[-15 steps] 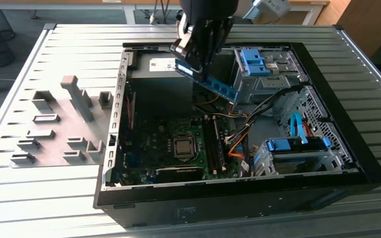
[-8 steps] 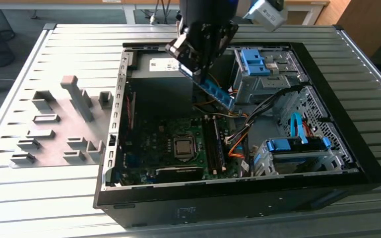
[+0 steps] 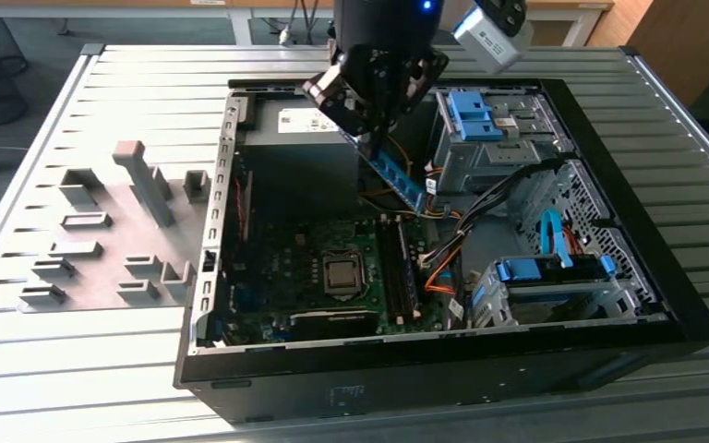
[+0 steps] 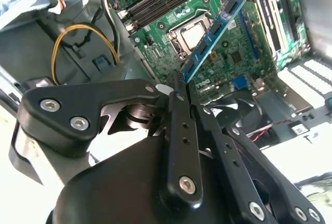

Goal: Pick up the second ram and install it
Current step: 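Insert the second ram into the second slot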

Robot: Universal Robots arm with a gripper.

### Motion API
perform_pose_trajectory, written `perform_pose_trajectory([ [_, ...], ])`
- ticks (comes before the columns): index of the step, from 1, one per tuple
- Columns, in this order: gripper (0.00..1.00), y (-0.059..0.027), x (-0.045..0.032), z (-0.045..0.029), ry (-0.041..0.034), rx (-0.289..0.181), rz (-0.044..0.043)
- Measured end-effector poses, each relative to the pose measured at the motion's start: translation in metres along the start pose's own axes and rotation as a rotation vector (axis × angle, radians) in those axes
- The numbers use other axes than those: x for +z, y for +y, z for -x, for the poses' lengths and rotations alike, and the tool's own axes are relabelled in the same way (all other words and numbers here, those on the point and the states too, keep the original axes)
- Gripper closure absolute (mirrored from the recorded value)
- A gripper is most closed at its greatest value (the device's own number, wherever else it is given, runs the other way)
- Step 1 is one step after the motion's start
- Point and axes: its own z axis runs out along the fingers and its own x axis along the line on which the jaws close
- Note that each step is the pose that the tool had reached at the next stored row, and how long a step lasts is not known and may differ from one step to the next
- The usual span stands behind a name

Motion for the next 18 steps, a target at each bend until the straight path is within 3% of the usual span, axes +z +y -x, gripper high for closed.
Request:
perform_pose_trajectory([
  [5, 0.86, -0.0005, 0.0003, 0.0007, -0.0001, 0.006, 0.0001],
  [13, 0.86, -0.0007, 0.0041, 0.0018, 0.0005, 0.094, 0.0011],
  [18, 0.86, -0.0103, 0.0062, 0.0195, 0.0005, 0.098, 0.0012],
])
